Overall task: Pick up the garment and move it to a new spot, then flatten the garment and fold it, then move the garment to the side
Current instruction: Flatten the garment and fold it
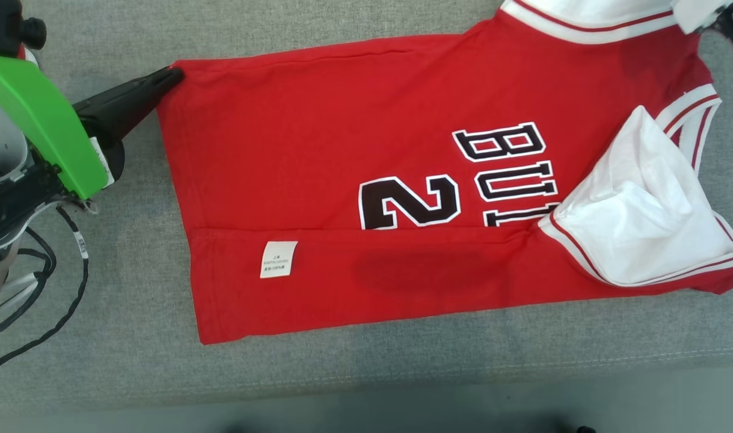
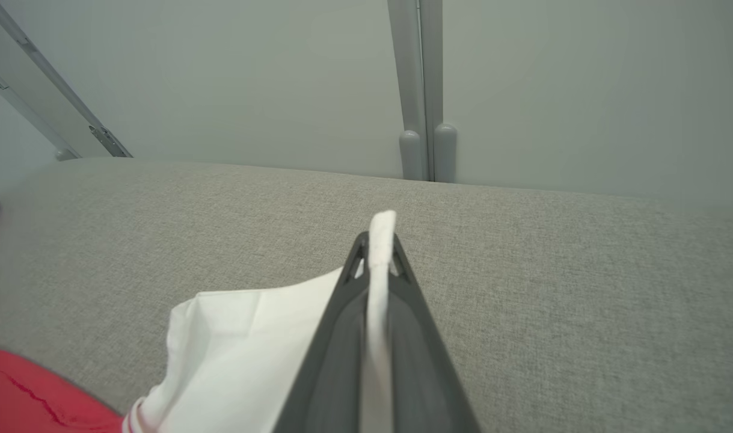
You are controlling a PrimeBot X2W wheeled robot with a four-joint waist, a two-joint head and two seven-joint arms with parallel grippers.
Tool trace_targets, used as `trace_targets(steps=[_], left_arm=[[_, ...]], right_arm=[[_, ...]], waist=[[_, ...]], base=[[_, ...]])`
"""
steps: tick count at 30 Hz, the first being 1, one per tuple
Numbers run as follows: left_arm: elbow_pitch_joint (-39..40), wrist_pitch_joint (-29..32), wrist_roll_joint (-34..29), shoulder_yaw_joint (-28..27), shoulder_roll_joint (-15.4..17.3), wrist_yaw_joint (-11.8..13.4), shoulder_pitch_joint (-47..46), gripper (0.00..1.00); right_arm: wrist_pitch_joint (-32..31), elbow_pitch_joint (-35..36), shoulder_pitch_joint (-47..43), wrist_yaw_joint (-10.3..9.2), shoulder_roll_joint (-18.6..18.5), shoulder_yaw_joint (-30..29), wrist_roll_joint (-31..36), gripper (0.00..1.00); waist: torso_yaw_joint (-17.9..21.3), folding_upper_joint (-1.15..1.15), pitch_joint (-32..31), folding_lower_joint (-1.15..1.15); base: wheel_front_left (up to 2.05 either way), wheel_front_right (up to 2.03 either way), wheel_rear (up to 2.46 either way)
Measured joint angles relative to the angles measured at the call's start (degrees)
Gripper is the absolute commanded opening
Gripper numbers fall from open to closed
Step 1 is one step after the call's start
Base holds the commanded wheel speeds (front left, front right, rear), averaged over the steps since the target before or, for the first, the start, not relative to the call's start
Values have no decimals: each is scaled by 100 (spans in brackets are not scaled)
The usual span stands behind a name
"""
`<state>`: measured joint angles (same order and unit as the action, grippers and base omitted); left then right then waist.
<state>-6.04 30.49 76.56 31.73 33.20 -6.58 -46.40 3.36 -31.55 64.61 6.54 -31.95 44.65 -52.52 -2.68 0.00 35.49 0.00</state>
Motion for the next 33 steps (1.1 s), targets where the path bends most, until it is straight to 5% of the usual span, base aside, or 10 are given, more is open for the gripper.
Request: trace_targets(steps=[33], left_arm=[[436,-1235,43,-166,86,-55,1742,0]], right_arm=[[1006,1690,-2432,33,-834,-115,-469,0]], waist=[[237,0,-1081,0]], base=[[0,0,0]])
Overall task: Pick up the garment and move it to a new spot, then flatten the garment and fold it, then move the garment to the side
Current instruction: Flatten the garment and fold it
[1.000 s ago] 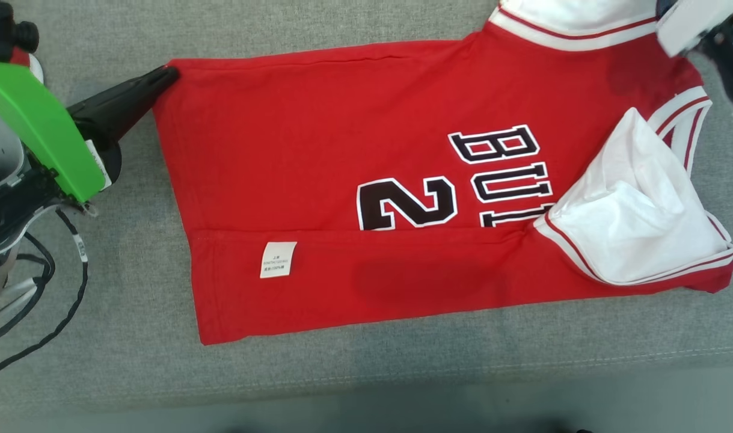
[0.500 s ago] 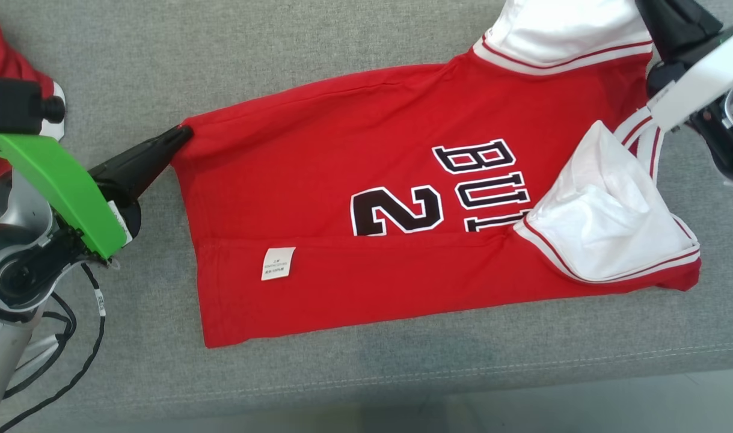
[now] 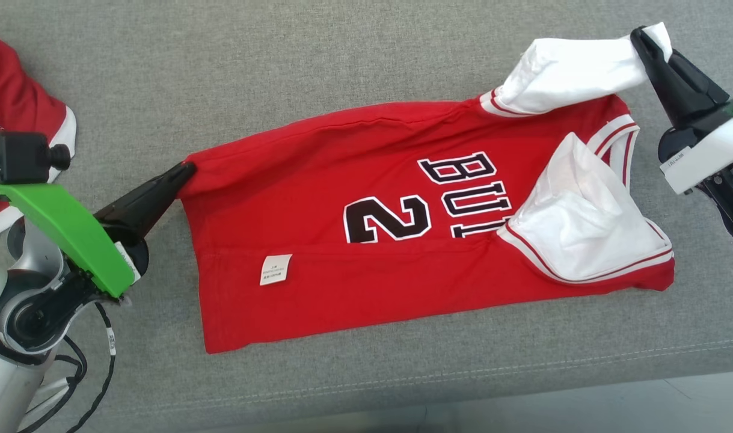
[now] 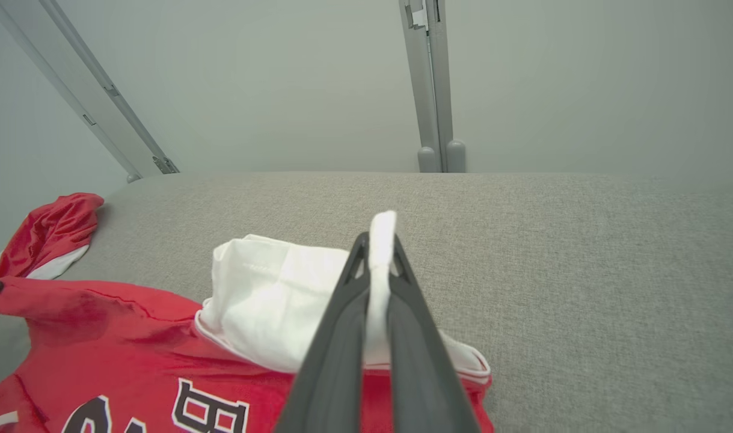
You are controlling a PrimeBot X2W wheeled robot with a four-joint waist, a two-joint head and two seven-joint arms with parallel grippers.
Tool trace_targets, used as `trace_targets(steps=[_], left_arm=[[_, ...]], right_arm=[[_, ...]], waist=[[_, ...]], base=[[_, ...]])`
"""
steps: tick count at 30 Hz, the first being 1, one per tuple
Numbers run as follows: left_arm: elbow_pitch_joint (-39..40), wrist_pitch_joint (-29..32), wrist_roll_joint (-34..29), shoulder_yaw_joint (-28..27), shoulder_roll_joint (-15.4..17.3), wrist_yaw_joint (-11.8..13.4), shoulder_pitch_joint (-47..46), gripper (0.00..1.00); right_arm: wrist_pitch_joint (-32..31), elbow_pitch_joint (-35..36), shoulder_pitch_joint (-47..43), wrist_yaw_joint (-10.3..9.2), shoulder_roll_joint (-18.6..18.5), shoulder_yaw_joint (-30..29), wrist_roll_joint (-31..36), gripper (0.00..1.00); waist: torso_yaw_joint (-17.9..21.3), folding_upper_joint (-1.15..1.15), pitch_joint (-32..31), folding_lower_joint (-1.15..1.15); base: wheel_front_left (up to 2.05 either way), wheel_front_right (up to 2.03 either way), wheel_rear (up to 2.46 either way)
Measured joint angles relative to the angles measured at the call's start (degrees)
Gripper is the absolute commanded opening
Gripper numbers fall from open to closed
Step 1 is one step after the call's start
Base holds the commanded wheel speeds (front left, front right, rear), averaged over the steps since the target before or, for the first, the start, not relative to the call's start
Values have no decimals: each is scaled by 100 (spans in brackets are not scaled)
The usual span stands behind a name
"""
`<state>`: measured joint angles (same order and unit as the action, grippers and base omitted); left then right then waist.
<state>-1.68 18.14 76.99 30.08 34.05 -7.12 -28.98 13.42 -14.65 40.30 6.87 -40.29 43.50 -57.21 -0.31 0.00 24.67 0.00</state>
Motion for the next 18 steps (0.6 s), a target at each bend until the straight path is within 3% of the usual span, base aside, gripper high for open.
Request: trace_targets(steps=[18], left_arm=[[449,-609,-1,11,132,0,891,0]], right_arm=[[76,988,-1554,-406,-296,-229,-240,0]], waist=[[57,0,-387,0]], base=[[0,0,0]])
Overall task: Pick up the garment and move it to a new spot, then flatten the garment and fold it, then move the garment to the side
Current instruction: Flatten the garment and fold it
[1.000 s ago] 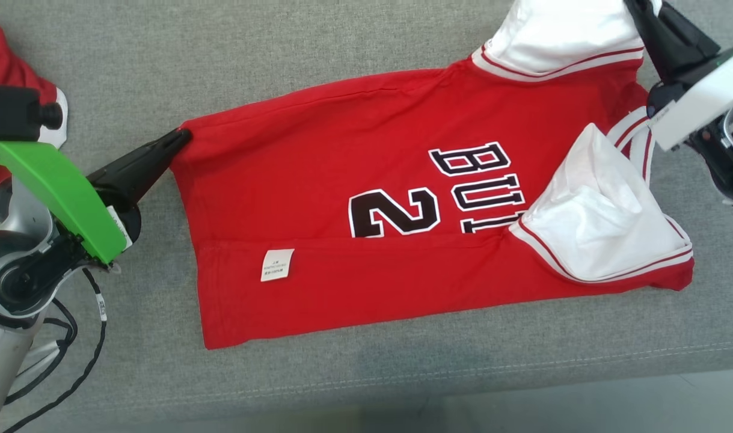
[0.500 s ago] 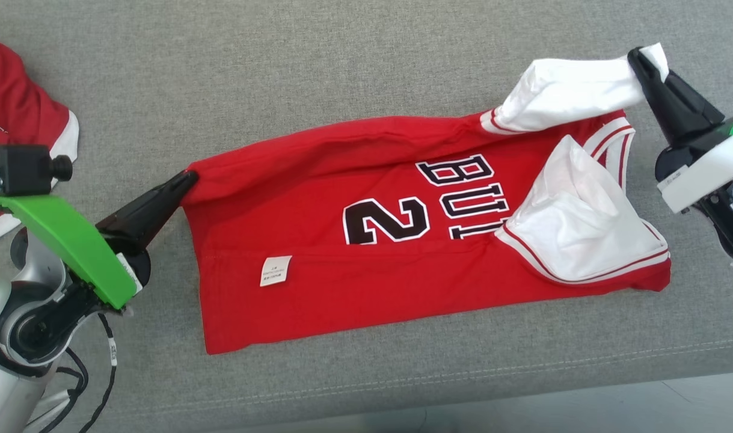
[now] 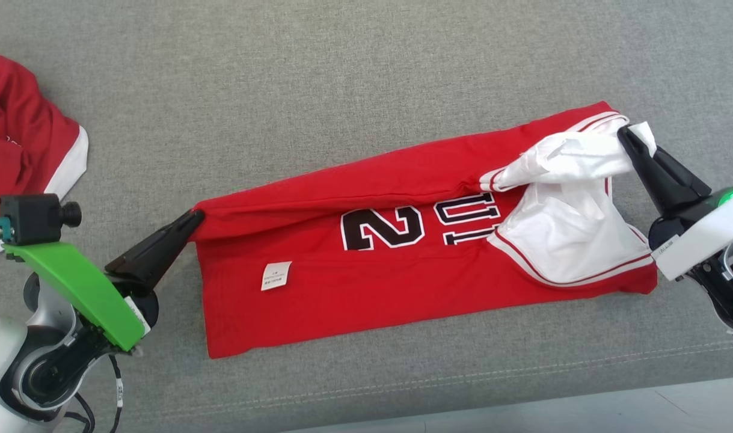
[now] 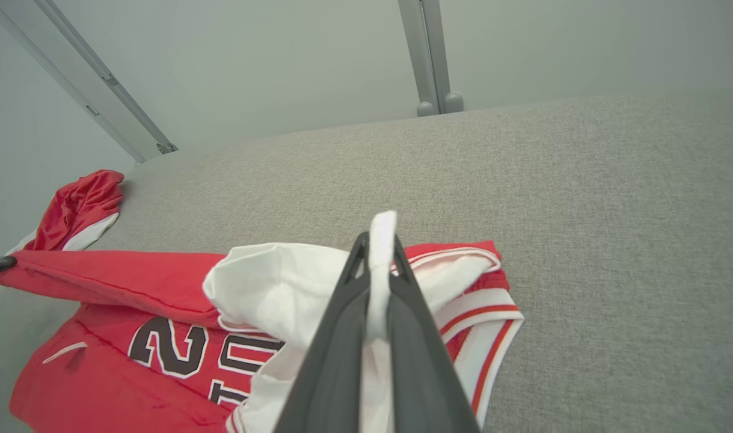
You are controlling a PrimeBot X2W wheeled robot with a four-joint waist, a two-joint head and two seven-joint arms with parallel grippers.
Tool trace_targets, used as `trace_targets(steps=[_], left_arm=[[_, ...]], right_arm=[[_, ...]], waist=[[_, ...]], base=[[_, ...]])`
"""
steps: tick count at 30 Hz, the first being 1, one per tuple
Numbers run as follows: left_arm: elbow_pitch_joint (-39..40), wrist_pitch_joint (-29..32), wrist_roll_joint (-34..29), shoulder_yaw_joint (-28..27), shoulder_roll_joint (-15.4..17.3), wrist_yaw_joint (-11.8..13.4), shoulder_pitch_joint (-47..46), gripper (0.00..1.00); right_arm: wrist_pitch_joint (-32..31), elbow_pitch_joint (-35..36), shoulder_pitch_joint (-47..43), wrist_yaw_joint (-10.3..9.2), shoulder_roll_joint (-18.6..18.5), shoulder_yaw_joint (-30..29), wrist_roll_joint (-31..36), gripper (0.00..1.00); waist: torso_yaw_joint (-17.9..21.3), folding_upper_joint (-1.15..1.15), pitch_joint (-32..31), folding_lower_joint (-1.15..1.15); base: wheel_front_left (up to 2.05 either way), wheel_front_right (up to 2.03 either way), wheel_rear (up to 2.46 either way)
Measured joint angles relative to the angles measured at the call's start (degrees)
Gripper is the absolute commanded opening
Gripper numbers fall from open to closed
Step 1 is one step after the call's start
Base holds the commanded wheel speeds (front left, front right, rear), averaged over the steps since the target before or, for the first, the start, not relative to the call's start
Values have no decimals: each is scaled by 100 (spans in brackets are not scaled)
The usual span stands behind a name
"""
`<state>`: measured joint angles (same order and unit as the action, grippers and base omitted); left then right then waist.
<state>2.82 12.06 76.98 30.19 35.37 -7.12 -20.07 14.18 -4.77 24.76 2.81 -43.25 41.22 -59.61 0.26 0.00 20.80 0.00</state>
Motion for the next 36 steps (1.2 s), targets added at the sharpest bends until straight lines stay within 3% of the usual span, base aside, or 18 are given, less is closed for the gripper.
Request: trace_targets(steps=[9,18,20,21,22,23,24,36], left_arm=[[138,-10,42,93,68,0,276,0],[143,-10,31,226,122,0,383,0],[138,-9,32,259,122,0,423,20],[138,-9,32,289,122,0,452,34],[138,-9,32,312,120,0,486,61],[132,-9,32,330,120,0,514,96],[107,-9,31,343,120,0,538,100],[-371,-74,-533,465,361,103,630,100]], right_arm=[[9,194,-478,-191,-253,8,-36,0],[5,202,-817,-230,-407,194,-38,0],[-19,204,-882,-240,-425,244,-38,0],[-18,207,-911,-240,-428,264,-38,13],[-21,208,-930,-240,-433,281,-36,37],[-60,209,-939,-240,-449,309,-27,59],[-60,209,-948,-242,-463,321,-5,100],[-337,190,-1162,-298,-642,359,-191,100]], waist=[[16,0,-44,0],[-8,0,-47,0],[-18,0,-48,0],[-23,0,-49,0],[-25,0,-50,0],[-27,0,-52,0],[-27,0,-55,0],[-26,0,-189,0]], base=[[0,0,0],[0,0,0],[0,0,0],[0,0,0],[0,0,0],[0,0,0],[0,0,0],[0,0,0]])
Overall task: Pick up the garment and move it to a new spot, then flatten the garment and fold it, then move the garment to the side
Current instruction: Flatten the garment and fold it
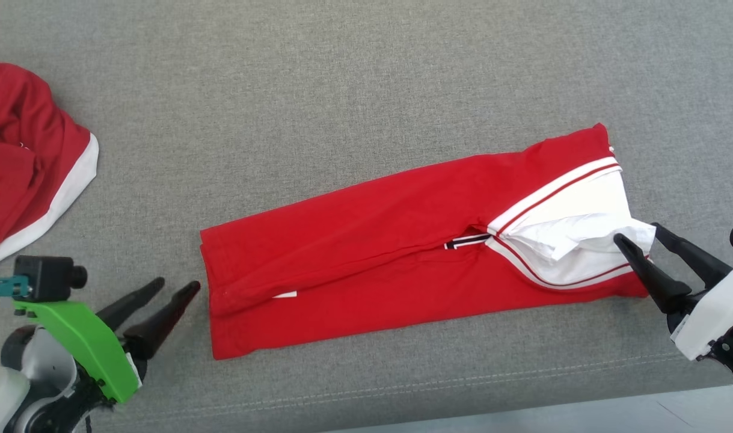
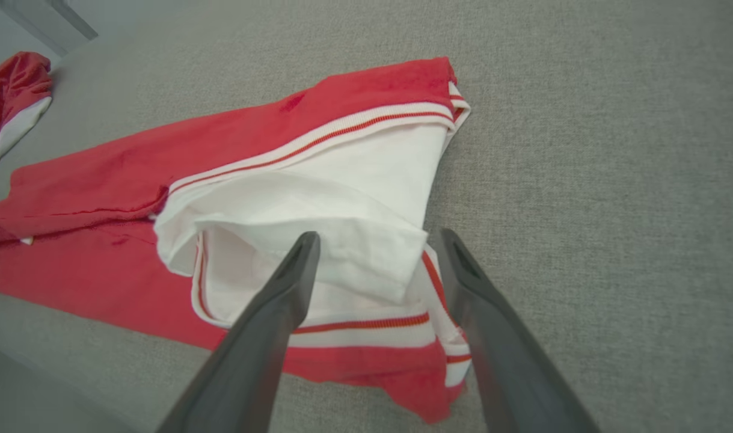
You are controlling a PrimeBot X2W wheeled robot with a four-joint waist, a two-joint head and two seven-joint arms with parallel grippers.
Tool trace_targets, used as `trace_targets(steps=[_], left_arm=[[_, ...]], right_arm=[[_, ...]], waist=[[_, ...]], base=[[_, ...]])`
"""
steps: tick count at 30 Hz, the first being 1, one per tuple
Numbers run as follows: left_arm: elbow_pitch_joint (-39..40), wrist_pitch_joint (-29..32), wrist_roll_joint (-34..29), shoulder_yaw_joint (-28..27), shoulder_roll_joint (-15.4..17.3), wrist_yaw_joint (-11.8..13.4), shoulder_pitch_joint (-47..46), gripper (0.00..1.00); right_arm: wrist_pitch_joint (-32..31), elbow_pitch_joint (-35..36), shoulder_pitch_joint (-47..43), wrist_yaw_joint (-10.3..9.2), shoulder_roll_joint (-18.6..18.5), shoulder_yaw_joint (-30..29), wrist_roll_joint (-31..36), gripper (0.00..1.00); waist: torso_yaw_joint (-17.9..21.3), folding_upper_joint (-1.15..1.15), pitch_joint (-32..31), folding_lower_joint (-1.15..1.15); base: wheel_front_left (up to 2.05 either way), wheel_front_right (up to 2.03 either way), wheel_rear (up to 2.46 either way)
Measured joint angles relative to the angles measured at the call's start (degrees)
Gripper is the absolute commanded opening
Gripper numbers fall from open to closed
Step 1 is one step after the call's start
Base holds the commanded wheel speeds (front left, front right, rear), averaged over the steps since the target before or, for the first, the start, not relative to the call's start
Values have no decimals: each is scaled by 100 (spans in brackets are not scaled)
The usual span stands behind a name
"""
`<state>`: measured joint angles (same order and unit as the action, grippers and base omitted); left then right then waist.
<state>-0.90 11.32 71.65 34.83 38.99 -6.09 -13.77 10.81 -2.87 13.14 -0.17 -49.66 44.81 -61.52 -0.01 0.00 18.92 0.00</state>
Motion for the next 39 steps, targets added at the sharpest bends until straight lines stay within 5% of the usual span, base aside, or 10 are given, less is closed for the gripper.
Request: trace_targets(steps=[10,19,39], left_arm=[[43,-931,-1147,-300,11,482,-40,100],[249,-1856,-2112,-152,-474,1092,-106,100],[131,-2458,-2380,-420,-1113,1274,313,100]], right_arm=[[-498,-134,204,-201,-355,-391,-548,100],[-1318,-621,513,-253,-255,-226,-822,100],[-2127,-1494,682,-223,201,-167,-1473,100]], waist=[[-83,0,-96,0],[-493,0,-102,0],[-1117,0,-169,0]], base=[[0,0,0],[0,0,0],[0,0,0]])
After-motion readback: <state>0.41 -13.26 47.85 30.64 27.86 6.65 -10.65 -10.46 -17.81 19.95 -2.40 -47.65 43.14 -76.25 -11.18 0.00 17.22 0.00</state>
